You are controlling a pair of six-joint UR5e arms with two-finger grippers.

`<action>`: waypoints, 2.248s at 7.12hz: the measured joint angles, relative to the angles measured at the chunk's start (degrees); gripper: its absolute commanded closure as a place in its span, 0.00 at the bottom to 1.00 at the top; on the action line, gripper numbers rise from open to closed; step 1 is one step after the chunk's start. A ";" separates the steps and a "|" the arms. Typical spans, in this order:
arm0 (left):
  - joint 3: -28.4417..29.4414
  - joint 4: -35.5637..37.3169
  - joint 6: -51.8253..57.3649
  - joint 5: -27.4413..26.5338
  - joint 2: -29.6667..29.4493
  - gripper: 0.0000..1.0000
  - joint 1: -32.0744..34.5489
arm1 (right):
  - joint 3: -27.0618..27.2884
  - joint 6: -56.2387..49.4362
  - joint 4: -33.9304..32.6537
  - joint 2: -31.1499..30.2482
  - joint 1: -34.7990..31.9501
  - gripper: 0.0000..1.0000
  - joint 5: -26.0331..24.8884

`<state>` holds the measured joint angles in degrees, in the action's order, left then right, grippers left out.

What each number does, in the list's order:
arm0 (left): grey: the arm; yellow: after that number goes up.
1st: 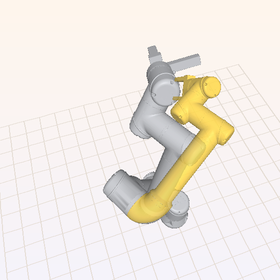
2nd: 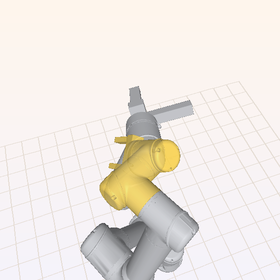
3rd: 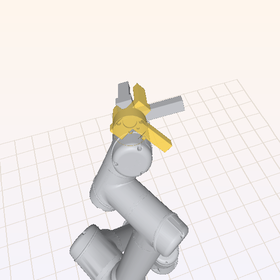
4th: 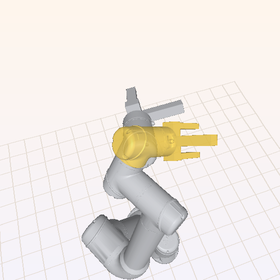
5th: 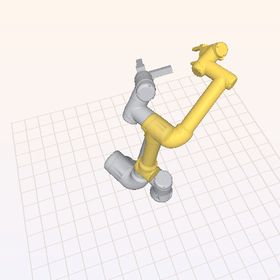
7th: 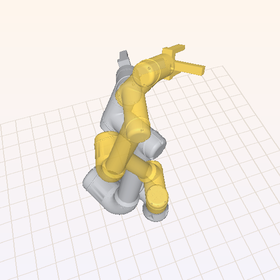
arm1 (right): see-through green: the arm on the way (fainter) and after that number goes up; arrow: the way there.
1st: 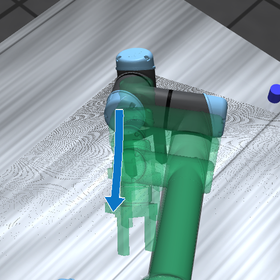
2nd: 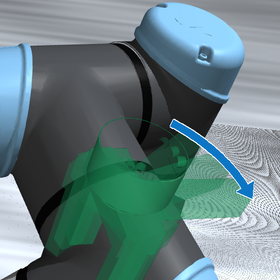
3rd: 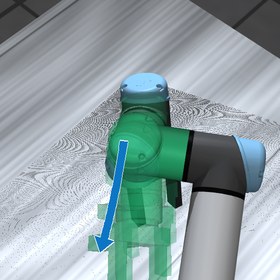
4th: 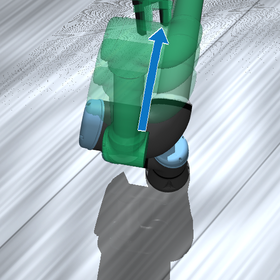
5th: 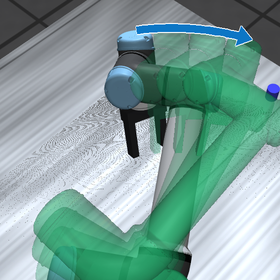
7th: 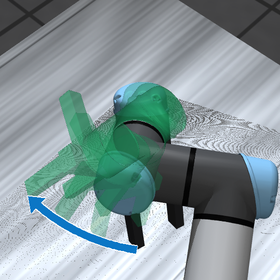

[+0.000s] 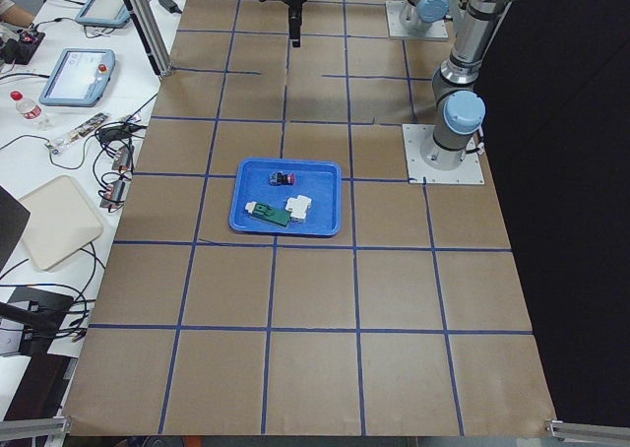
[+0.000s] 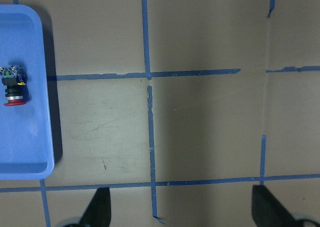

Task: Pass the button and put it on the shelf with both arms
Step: 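Move the left gripper down toward the red push button in the blue tray, then close the left gripper on the red push button's cap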

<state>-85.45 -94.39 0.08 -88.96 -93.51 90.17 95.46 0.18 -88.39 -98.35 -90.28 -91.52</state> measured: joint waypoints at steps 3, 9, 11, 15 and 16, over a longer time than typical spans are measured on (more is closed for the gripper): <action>-2.42 3.52 8.66 -2.04 -5.42 0.00 -11.86 | -0.07 -0.03 0.03 -0.07 0.02 0.00 -0.12; -20.68 38.94 27.59 -5.37 -19.72 0.00 -26.92 | 0.46 0.26 0.76 -0.95 -0.09 0.00 0.14; -22.94 39.60 27.26 -5.14 -19.50 0.00 -27.45 | 0.51 0.19 1.07 -1.00 -0.07 0.00 0.06; -24.40 39.15 27.14 -2.87 -19.27 0.05 -27.37 | 0.51 0.54 1.13 -0.82 -0.07 0.00 -0.22; -24.49 39.33 27.24 -2.64 -19.30 0.29 -27.36 | 0.54 0.55 1.15 -0.73 -0.07 0.00 -0.24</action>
<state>-109.94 -55.06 27.32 -91.60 -112.81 62.80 96.00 0.73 -87.24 -99.08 -90.35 -91.76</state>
